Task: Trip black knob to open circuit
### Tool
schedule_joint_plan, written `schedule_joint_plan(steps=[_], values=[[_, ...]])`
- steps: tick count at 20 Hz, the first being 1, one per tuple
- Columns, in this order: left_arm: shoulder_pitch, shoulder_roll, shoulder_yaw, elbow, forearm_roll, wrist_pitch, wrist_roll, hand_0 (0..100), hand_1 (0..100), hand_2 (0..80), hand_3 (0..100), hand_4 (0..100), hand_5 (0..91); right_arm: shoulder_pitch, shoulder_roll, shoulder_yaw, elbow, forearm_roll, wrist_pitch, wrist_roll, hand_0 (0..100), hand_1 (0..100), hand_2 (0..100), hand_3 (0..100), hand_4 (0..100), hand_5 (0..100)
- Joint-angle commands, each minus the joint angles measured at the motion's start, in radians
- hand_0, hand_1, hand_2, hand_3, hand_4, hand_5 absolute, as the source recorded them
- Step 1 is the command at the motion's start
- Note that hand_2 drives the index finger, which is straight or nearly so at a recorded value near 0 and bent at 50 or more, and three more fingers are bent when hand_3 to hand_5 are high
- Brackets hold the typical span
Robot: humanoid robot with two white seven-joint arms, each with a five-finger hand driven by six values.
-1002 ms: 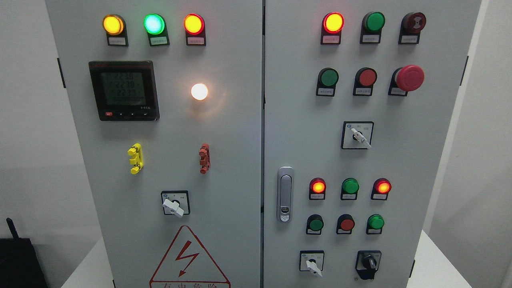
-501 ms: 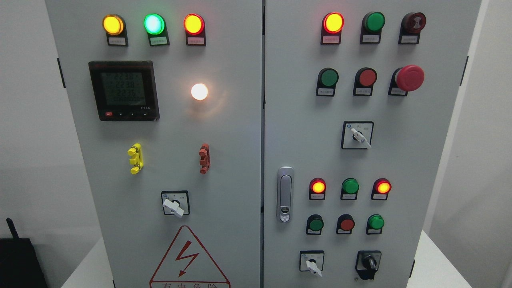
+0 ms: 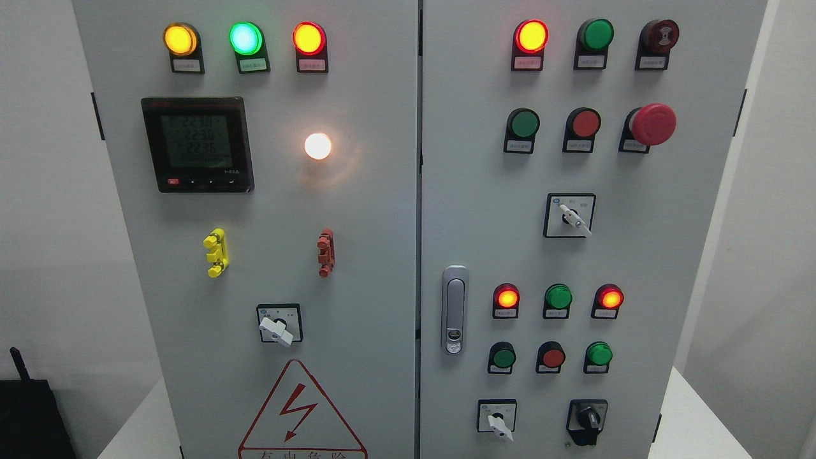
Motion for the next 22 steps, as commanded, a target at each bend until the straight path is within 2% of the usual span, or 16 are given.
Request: schedule_joint_plan(steps=[1, 7, 10, 17, 19, 20, 22], values=[[0.000, 0.000, 0.000, 0.000, -0.023, 0.001, -0.001, 12, 39, 0.0, 0, 0, 0.0, 0.012, 0.002, 0.002, -0.132, 0.000, -0.047, 0.002, 0, 0, 0, 0, 0, 0], [0.000, 0.000, 0.000, 0.000, -0.023, 0.001, -0.001, 12, 39, 0.0, 0, 0, 0.0, 0.016, 0.001, 0.007, -0.204, 0.002, -0.092, 0.005, 0, 0, 0, 0, 0, 0], [0.000, 0.000, 0.000, 0.000, -0.023, 0.001, -0.001, 12, 39, 0.0, 0, 0, 0.0, 0.045, -0.001, 0.012, -0.273, 0.011, -0.102, 0.059, 0, 0, 0, 0, 0, 0], [0.000, 0.000, 0.000, 0.000, -0.023, 0.001, -0.001, 12, 39, 0.0, 0, 0, 0.0, 0.082, -0.002, 0.042, -0.368, 0.012, -0.255, 0.062, 0, 0, 0, 0, 0, 0], [0.000, 0.000, 0.000, 0.000, -0.023, -0.001, -0.001, 12, 39, 0.0, 0, 0, 0.0, 0.082, -0.002, 0.042, -0.379, 0.012, -0.317, 0.062, 0, 0, 0, 0, 0, 0], [0.000, 0.000, 0.000, 0.000, -0.023, -0.001, -0.001, 12, 39, 0.0, 0, 0, 0.0, 0.084, -0.002, 0.044, -0.388, 0.012, -0.340, 0.063, 0, 0, 0, 3, 0, 0], [0.000, 0.000, 0.000, 0.000, -0.023, -0.001, -0.001, 12, 39, 0.0, 0, 0, 0.0, 0.091, -0.004, 0.050, -0.415, 0.012, -0.372, 0.063, 0, 0, 0, 12, 9, 0]])
